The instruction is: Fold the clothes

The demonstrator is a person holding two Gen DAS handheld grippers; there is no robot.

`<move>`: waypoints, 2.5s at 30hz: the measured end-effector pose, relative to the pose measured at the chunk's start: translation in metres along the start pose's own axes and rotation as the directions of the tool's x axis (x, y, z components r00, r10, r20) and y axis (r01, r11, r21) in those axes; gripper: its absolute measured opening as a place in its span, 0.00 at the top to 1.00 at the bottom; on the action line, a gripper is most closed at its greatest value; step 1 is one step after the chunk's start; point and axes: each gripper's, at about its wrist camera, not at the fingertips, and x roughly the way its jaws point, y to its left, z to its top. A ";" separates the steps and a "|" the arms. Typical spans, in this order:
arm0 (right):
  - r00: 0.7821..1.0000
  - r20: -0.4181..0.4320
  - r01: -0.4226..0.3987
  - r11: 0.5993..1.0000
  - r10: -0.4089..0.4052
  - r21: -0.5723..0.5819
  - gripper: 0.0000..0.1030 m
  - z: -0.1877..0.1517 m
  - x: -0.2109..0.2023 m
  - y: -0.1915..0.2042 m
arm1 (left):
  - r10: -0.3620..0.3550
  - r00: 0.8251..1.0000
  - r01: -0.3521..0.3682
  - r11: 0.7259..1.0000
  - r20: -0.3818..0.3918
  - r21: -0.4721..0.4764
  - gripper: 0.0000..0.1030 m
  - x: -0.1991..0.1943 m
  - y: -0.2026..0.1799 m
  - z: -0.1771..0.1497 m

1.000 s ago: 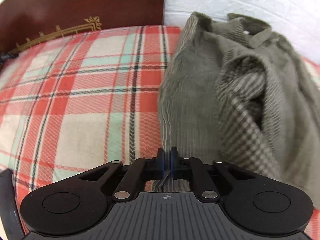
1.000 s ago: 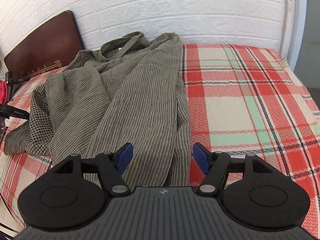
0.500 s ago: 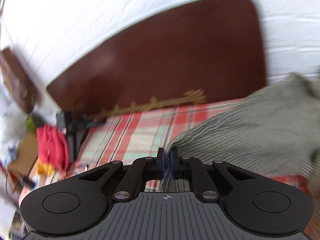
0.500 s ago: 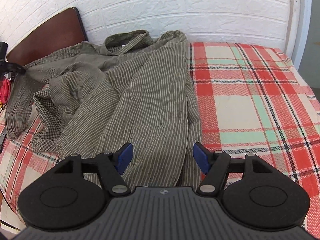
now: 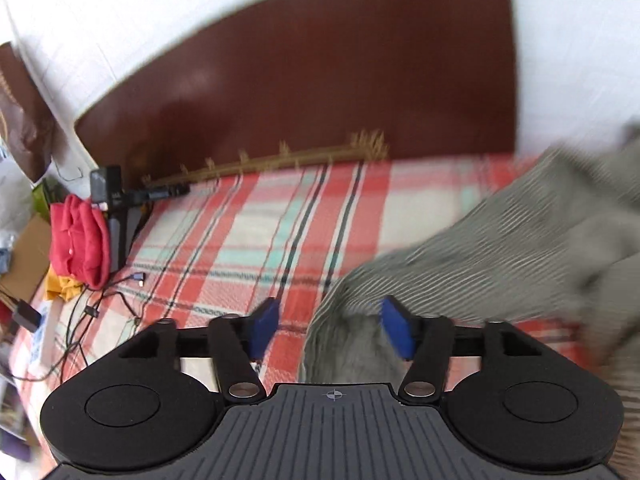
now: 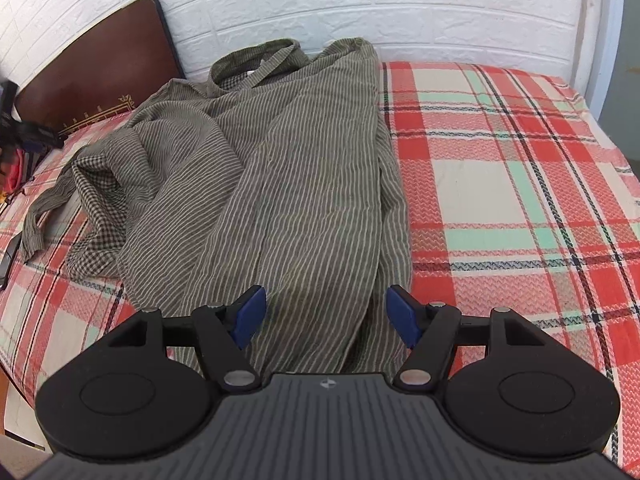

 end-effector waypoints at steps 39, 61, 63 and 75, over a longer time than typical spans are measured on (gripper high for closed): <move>0.958 0.267 0.109 0.994 -0.106 0.002 0.92 0.064 -0.119 -0.072 | -0.800 0.599 0.795 0.591 -0.025 0.136 0.16 -0.131 -0.265 -0.118; 0.820 0.322 0.434 0.881 -0.473 0.187 0.92 0.112 -0.123 -0.200 | -0.869 0.460 0.883 0.469 -0.180 -0.011 0.91 -0.121 -0.486 -0.033; 0.818 0.244 0.466 0.849 -0.520 0.249 0.92 0.110 -0.094 -0.227 | -0.851 0.458 0.880 0.474 -0.257 0.000 0.77 -0.113 -0.504 -0.047; 0.852 0.248 0.424 0.885 -0.461 0.189 0.39 0.069 -0.057 -0.168 | -0.837 0.542 0.835 0.527 -0.071 0.162 0.22 -0.145 -0.353 -0.042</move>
